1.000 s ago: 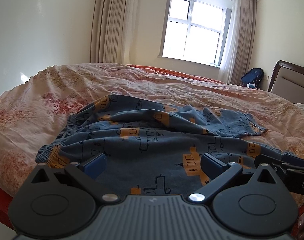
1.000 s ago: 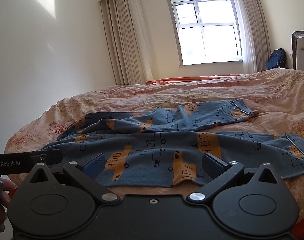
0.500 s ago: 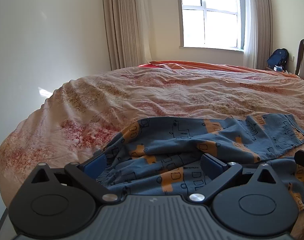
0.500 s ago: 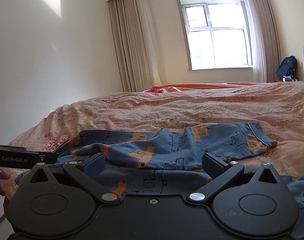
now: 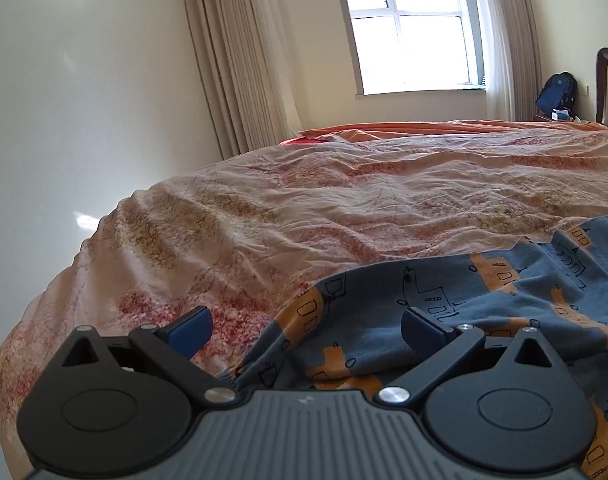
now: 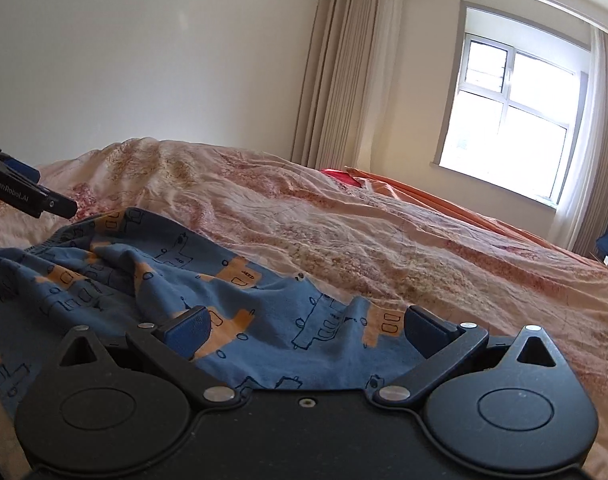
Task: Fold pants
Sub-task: 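Grasp the pants waistband with the left gripper while the right gripper grasps the other waistband corner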
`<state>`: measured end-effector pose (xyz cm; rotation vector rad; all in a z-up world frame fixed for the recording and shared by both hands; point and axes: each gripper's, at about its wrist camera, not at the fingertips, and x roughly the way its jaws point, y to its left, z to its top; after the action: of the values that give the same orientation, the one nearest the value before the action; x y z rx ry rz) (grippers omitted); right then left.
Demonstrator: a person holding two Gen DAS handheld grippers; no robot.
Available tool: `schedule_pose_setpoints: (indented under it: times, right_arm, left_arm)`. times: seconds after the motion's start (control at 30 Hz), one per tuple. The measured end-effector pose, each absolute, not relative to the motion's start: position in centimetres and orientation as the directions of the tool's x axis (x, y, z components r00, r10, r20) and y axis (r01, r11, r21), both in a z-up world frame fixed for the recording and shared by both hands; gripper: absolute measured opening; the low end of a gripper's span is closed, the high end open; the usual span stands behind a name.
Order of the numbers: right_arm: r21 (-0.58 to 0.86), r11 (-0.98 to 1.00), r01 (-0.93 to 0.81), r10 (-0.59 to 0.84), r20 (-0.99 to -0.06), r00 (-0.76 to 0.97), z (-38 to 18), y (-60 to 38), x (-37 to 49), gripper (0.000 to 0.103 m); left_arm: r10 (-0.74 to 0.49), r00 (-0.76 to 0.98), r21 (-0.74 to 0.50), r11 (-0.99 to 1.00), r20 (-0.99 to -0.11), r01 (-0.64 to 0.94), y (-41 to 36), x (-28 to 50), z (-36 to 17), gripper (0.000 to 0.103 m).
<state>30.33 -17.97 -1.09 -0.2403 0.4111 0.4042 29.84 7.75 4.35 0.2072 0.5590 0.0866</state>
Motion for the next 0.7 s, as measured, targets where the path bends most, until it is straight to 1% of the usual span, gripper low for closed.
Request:
schedule_pose_setpoints:
  times: [0.07, 0.13, 0.2, 0.23, 0.33, 0.4, 0.57, 0.63, 0.7]
  right_arm:
    - [-0.082, 0.881, -0.467, 0.385, -0.450, 0.805, -2.0, -18.7, 32.8, 0.103]
    - [-0.002, 0.865, -0.501, 0.437, -0.488, 0.756, -2.5, -19.2, 35.6, 0.103]
    - [0.019, 0.845, -0.534, 0.467, -0.511, 0.721, -2.8, -19.3, 37.9, 0.103]
    - [0.000, 0.833, -0.554, 0.469, -0.530, 0.706, -2.8, -19.1, 38.9, 0.103]
    - [-0.111, 0.781, -0.614, 0.447, -0.587, 0.675, -3.0, -17.9, 41.6, 0.103]
    - [-0.136, 0.733, -0.666, 0.469, -0.609, 0.640, -3.1, -17.2, 43.3, 0.103]
    - [-0.057, 0.620, -0.783, 0.558, -0.670, 0.491, -4.1, -15.6, 47.3, 0.103]
    - [-0.032, 0.621, -0.783, 0.559, -0.682, 0.471, -4.6, -15.1, 48.5, 0.103]
    - [0.024, 0.626, -0.779, 0.576, -0.688, 0.441, -4.9, -15.1, 49.6, 0.103]
  left_arm:
    - [0.092, 0.867, 0.259, 0.965, -0.490, 0.043, 8.1, 30.7, 4.2, 0.103]
    - [0.017, 0.875, 0.280, 0.950, -0.484, 0.136, 8.7, 31.5, 4.5, 0.103]
    - [-0.060, 0.856, 0.261, 0.939, -0.513, 0.223, 9.6, 32.4, 4.5, 0.103]
    - [-0.099, 0.837, 0.250, 0.930, -0.539, 0.271, 10.1, 33.0, 4.4, 0.103]
    - [-0.101, 0.807, 0.254, 0.920, -0.582, 0.298, 10.9, 34.8, 3.7, 0.103]
    - [-0.109, 0.778, 0.229, 0.922, -0.619, 0.311, 11.4, 36.2, 3.0, 0.103]
    - [-0.143, 0.706, 0.161, 0.925, -0.693, 0.345, 12.4, 39.4, 0.6, 0.103]
    - [-0.145, 0.676, 0.130, 0.932, -0.723, 0.338, 12.9, 40.5, 0.2, 0.103]
    - [-0.138, 0.659, 0.097, 0.947, -0.739, 0.307, 13.5, 41.3, 0.1, 0.102]
